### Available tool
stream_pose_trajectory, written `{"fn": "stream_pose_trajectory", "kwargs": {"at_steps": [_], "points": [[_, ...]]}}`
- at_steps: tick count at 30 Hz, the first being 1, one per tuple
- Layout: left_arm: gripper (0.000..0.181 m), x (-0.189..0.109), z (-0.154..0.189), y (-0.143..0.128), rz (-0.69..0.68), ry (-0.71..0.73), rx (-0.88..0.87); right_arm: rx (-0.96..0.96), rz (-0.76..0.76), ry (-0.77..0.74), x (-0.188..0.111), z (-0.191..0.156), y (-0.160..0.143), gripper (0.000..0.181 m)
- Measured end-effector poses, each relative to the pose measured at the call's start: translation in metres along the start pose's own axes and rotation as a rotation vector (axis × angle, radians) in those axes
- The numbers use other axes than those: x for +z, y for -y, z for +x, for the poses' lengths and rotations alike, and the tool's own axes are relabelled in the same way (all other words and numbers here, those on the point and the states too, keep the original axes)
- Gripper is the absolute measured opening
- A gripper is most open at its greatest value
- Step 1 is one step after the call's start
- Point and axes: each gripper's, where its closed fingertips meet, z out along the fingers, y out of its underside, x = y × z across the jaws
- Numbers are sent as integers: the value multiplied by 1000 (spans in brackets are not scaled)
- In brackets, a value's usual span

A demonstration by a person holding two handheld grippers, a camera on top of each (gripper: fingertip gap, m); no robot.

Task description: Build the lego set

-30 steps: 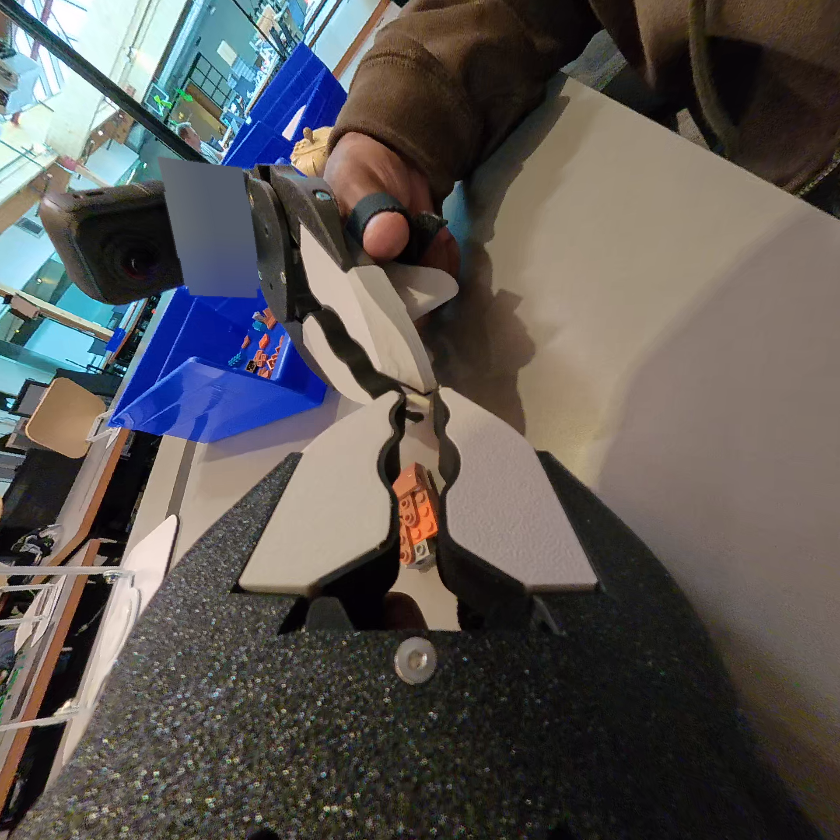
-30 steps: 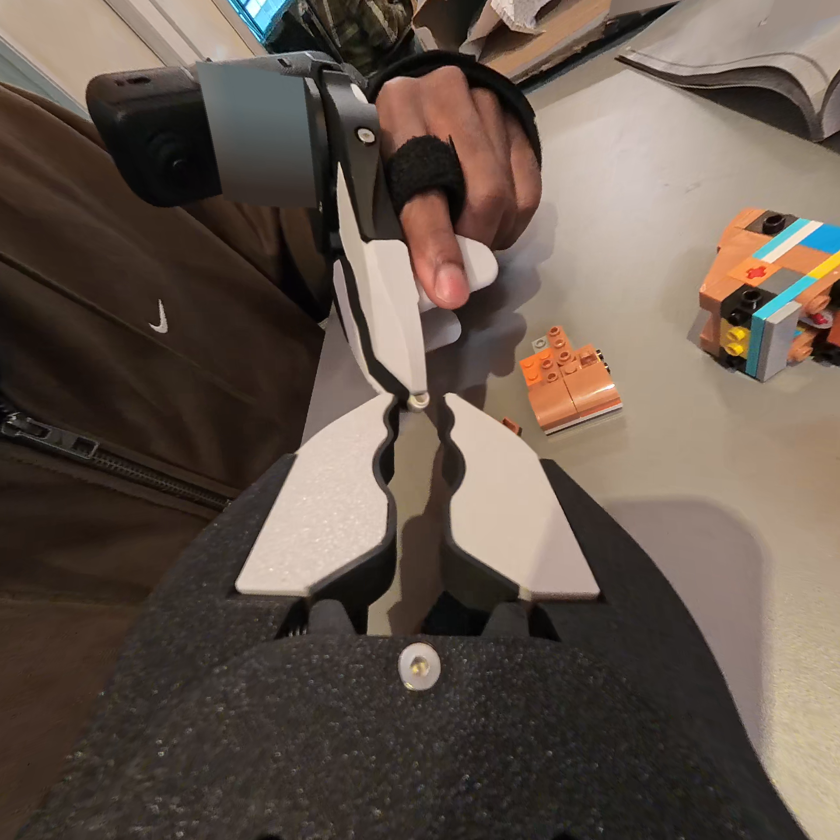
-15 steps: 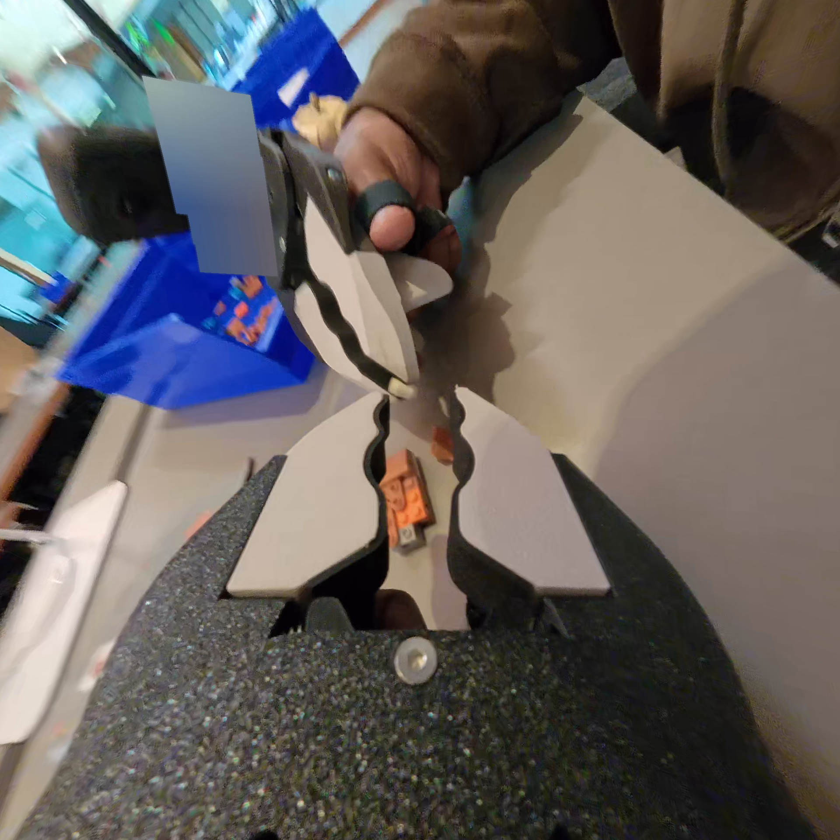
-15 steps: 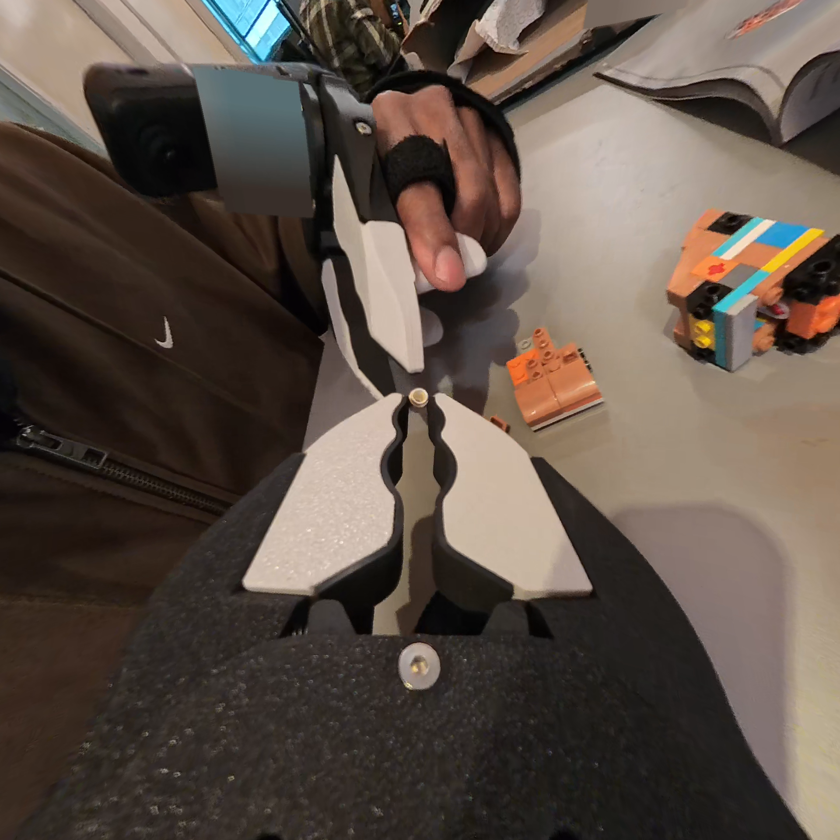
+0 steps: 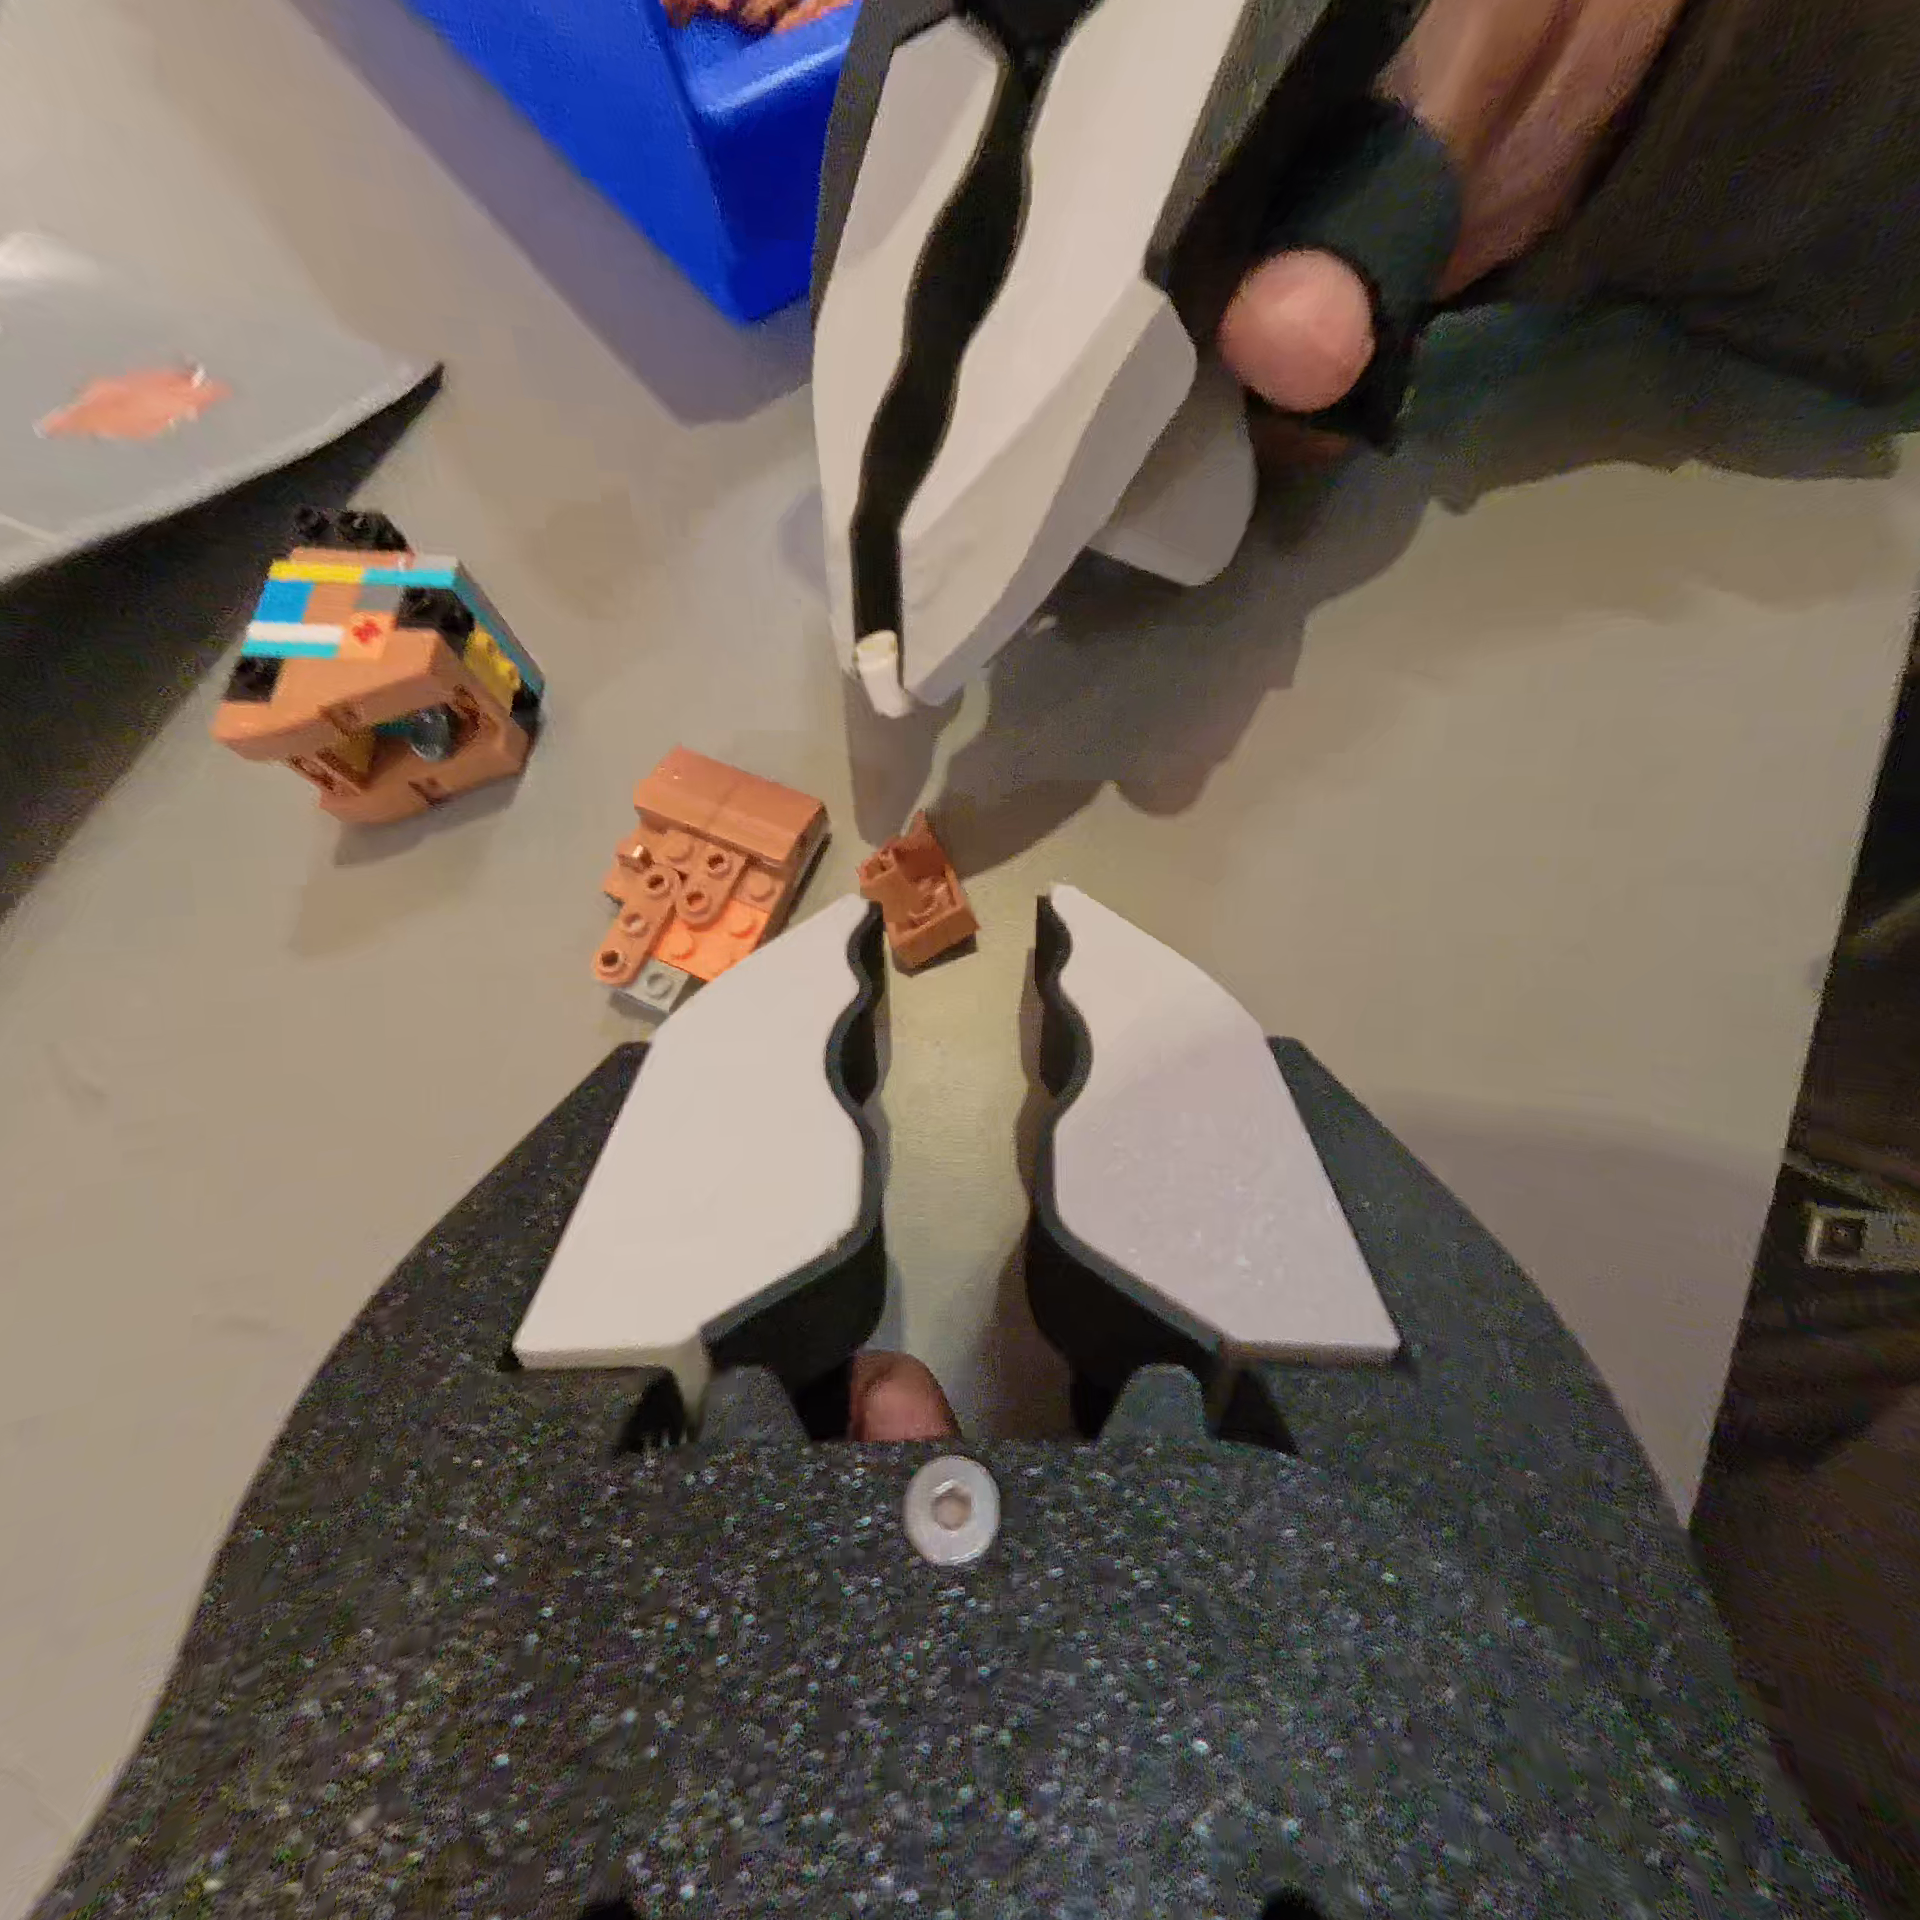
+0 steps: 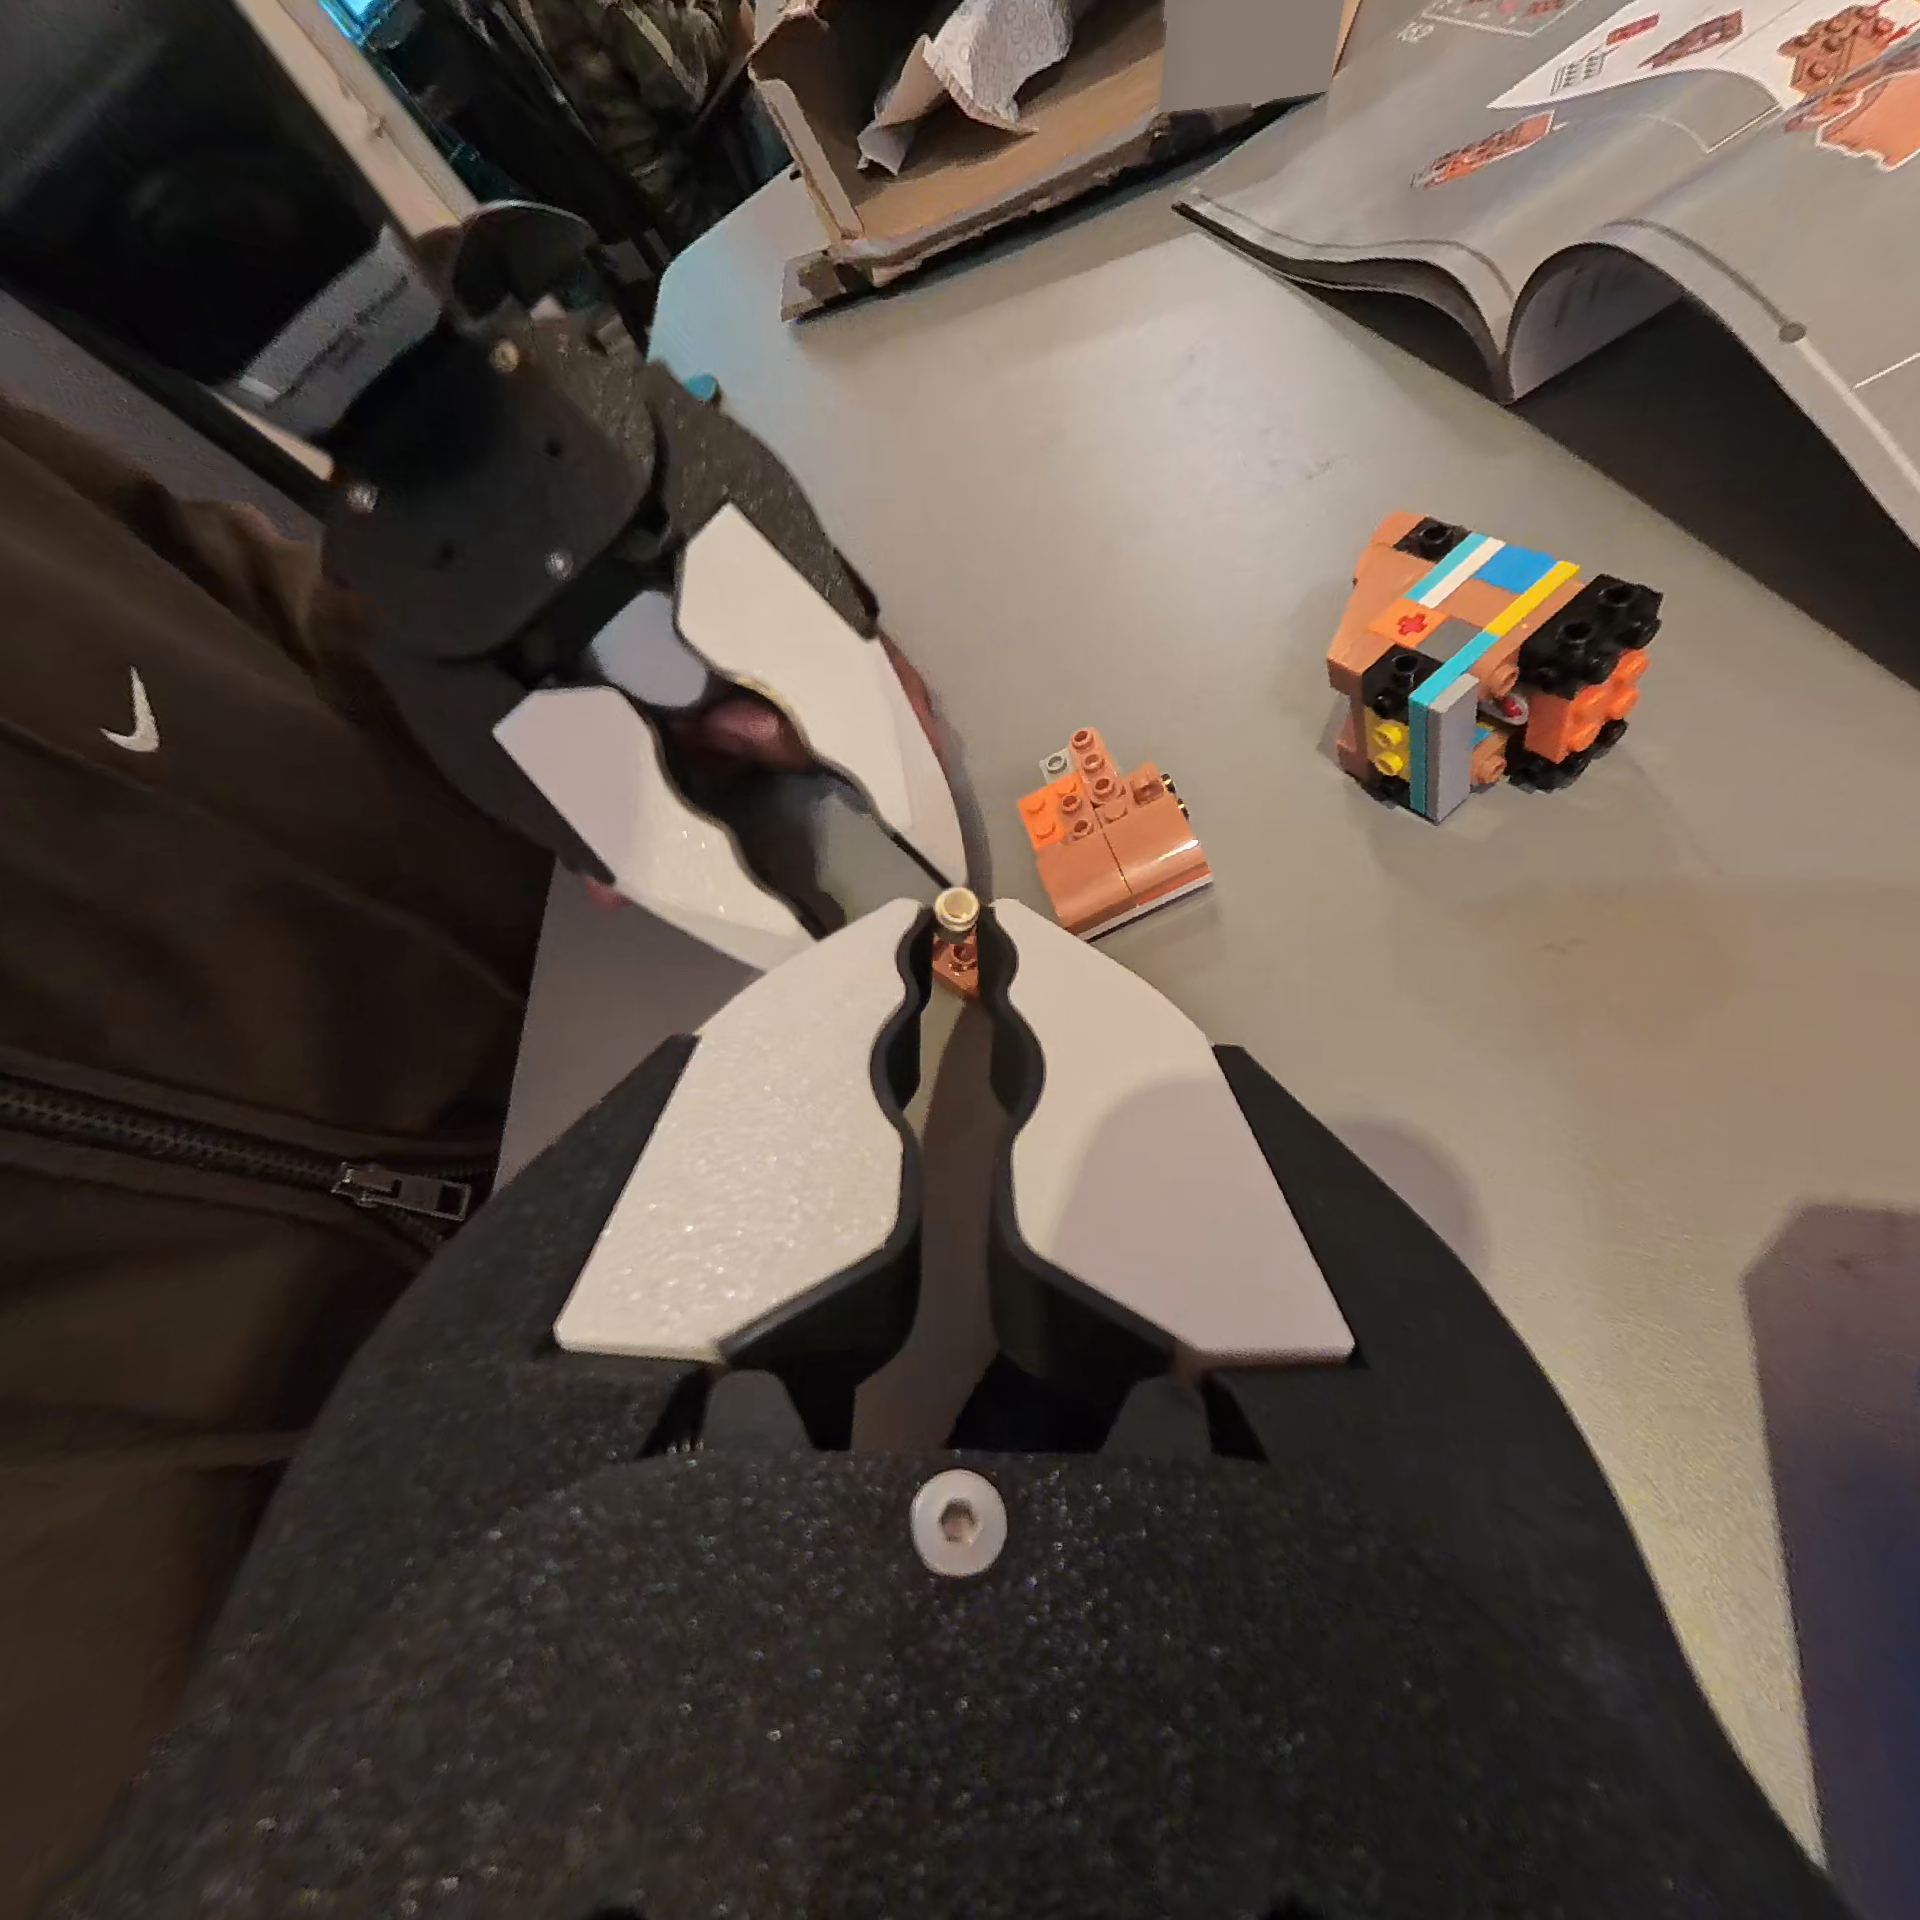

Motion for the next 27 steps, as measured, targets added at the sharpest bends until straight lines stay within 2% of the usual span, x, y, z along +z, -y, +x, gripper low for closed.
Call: {"fn": "stream_pose_trajectory", "kwargs": {"at_steps": [3,7,13,20,27], "points": [[28,4,-6,-4,-37,105,-36,-6,2,-13,-2,1,-1,7],[27,5,-7,-8,-68,171,-78,-27,0,-30,-2,0,-2,7],[17,7,-7,-8,-73,173,-99,-63,-21,-27,1,-5,-5,8],[17,11,-3,-3,-55,142,-42,-130,-73,-23,6,-11,-12,8],[17,3,-3,16,85,135,-9,-160,-72,-20,6,-13,-12,8]]}}
